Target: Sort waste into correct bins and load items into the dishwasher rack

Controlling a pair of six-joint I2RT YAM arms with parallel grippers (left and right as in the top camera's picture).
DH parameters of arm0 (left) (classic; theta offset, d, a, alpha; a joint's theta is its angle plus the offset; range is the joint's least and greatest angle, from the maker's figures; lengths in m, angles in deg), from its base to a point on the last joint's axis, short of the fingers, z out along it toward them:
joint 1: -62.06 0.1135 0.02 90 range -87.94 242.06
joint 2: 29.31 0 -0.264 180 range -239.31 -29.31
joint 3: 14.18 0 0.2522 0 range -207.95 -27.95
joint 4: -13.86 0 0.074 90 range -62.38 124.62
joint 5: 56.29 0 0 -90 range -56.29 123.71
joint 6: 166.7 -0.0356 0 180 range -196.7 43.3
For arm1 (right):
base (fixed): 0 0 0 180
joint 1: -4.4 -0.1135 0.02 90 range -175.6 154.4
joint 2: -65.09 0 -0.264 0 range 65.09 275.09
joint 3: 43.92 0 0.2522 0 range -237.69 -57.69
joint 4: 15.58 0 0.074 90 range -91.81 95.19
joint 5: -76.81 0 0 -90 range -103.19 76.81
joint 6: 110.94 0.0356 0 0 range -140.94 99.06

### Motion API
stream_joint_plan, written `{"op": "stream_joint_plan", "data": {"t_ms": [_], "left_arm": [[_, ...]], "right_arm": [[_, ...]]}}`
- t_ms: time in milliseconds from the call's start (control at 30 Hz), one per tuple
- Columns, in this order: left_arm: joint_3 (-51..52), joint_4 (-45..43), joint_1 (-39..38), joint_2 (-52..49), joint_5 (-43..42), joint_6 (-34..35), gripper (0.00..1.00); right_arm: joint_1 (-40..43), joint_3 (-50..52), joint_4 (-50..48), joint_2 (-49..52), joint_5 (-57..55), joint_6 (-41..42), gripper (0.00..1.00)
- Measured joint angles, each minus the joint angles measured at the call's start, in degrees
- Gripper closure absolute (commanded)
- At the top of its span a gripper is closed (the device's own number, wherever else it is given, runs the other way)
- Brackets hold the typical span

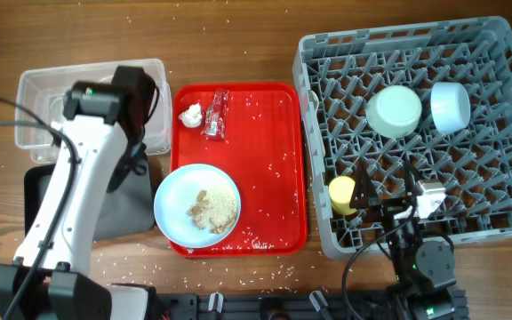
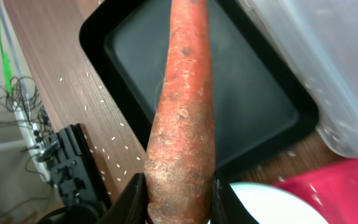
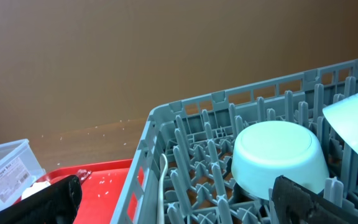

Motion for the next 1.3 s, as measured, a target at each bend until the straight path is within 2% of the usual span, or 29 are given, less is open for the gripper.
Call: {"op": "stream_joint_plan", "data": {"t_ms": [33, 67, 100, 133, 167, 233, 333, 400, 467, 533, 567, 633, 800, 833, 867, 933, 967, 1000, 1033, 1133, 1233, 1300], "left_arm": [[4.24, -3.65, 0.22, 0.68, 0.61, 1.60, 0.94], [8.87, -8.37, 0.68, 0.68, 1.01, 2.58, 0.87], [12.33, -10.88, 1.14, 0.22, 1.01, 3.43, 0.62], [15.91, -13.53, 1.70, -0.13, 0.76, 3.78, 0.00], [19.30, -14.51, 2.69, -0.50, 0.37, 4.50, 0.00], [19.78, -13.57, 4.39, -0.46, 0.33, 4.79, 0.00], [14.53, -10.86, 5.07, 0.15, -0.37, 3.98, 0.02], [6.23, -19.54, 1.09, 0.87, -5.44, -3.56, 0.03], [3.65, -31.39, -4.31, 1.79, -9.55, -11.61, 0.03], [2.91, -41.03, -11.26, 1.05, -12.28, -22.43, 0.11], [2.84, -45.59, -14.73, -0.24, -12.68, -28.48, 0.15], [2.75, -49.94, -18.75, -4.79, -12.66, -36.06, 0.21], [2.84, -57.16, -18.86, -20.81, -12.20, -45.53, 0.23], [2.86, -58.12, -18.75, -23.23, -12.20, -46.97, 0.26], [2.86, -59.12, -18.60, -25.31, -12.22, -48.04, 0.34], [2.89, -60.28, -18.53, -28.79, -12.26, -49.53, 0.64], [2.82, -61.33, -18.53, -28.96, -12.28, -50.47, 0.72], [2.82, -61.35, -18.53, -28.96, -12.50, -50.58, 0.87], [2.82, -61.44, -18.56, -29.05, -13.16, -51.21, 0.96], [2.54, -59.67, -18.56, -29.03, -15.23, -51.78, 0.96], [0.15, -46.05, -18.45, -25.88, -17.18, -49.13, 0.96], [-0.13, -40.74, -17.75, -20.44, -16.87, -46.29, 0.96]], "right_arm": [[0.00, 0.00, -0.04, 0.00, 0.00, 0.00, 0.00], [0.00, 0.00, -0.07, -0.04, 0.00, 0.00, 0.00], [0.00, 0.00, 0.02, -0.11, 0.00, 0.00, 0.00], [0.00, 0.00, -0.02, -0.11, 0.00, 0.00, 0.00], [0.00, 0.00, 0.00, -0.11, 0.00, 0.00, 0.00], [0.00, 0.00, 0.02, -0.11, 0.00, 0.00, 0.00], [0.00, 0.00, 0.00, -0.11, 0.00, 0.00, 0.00], [0.00, 0.00, -0.02, -0.11, 0.00, 0.00, 0.00], [0.00, 0.00, 0.00, -0.11, 0.00, 0.00, 0.00], [0.00, 0.00, -0.02, -0.11, 0.00, 0.00, 0.00], [0.00, 0.00, 0.02, -0.13, 0.00, 0.00, 0.00], [0.00, 0.00, 0.00, -0.15, 0.00, 0.00, 0.00], [0.00, 0.00, 0.02, -0.15, 0.00, 0.00, 0.00], [0.00, 0.00, 0.00, -0.15, 0.00, 0.00, 0.00], [0.00, 0.00, 0.00, -0.15, 0.00, 0.00, 0.00], [0.00, 0.00, 0.02, -0.15, 0.00, 0.00, 0.00], [0.00, 0.00, 0.02, -0.15, 0.00, 0.00, 0.00], [0.00, 0.00, 0.02, -0.15, 0.00, 0.00, 0.00], [0.00, 0.00, 0.02, -0.15, 0.00, 0.00, 0.00], [0.00, 0.00, 0.02, -0.15, 0.00, 0.00, 0.00], [0.00, 0.00, 0.07, -0.15, 0.00, 0.00, 0.00], [0.00, 0.00, 0.02, -0.15, 0.00, 0.00, 0.00]]}}
